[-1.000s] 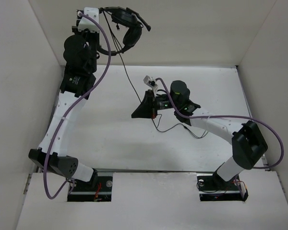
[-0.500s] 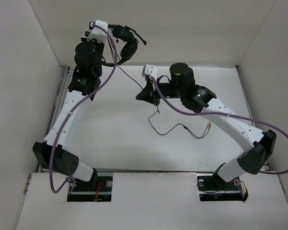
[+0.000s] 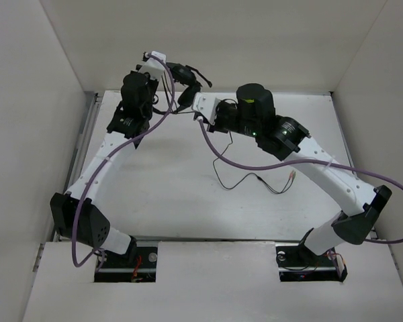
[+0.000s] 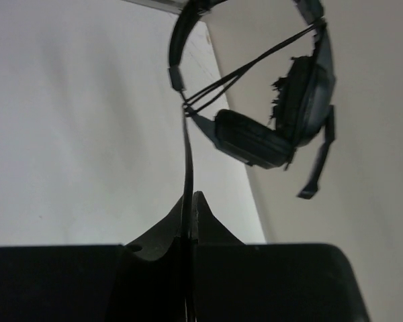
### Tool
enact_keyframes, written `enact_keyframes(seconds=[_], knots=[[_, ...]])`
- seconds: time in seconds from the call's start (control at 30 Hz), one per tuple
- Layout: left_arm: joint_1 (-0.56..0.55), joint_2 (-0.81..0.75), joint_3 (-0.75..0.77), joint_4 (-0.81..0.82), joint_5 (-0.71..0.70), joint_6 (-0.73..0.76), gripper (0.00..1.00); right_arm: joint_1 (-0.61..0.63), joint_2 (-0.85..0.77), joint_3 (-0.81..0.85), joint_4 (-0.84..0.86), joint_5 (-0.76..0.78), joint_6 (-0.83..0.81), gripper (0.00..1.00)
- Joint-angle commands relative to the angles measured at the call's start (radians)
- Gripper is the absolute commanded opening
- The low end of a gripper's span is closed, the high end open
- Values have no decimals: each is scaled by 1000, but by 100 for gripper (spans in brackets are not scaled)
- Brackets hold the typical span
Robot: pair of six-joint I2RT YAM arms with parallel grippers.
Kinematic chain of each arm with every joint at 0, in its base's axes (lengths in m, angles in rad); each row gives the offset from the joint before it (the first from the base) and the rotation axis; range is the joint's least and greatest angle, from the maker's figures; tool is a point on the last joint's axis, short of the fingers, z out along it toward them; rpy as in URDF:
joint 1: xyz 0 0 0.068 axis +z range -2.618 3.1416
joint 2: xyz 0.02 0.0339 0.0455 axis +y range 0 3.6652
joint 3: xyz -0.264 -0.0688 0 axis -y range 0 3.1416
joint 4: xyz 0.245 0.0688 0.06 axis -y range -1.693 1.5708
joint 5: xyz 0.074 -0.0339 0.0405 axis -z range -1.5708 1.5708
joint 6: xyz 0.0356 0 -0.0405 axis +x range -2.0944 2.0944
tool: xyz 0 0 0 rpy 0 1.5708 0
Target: Wrap the headphones
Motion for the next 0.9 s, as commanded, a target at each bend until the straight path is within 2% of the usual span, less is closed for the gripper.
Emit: enact_keyframes(seconds=[0.0, 0.1, 0.23, 0.43, 0.63, 0.87], knots=[[-27, -76, -28, 35, -3, -12, 0, 13, -6, 44, 85, 143, -124, 0], [-53, -90, -53, 9, 13, -20, 0, 15, -1, 15, 188, 235, -211, 0], [-90, -99, -73, -34, 42, -32, 0, 18, 11, -64, 409, 343, -384, 0], [-130, -124, -74, -100, 135, -69, 0, 4, 28, -203, 708, 348, -543, 5], [-161, -161, -110, -158, 234, -110, 0, -62, 60, -207, 834, 299, -543, 6], [-170, -196, -113, -204, 341, -150, 0, -144, 96, -146, 799, 233, -408, 5]])
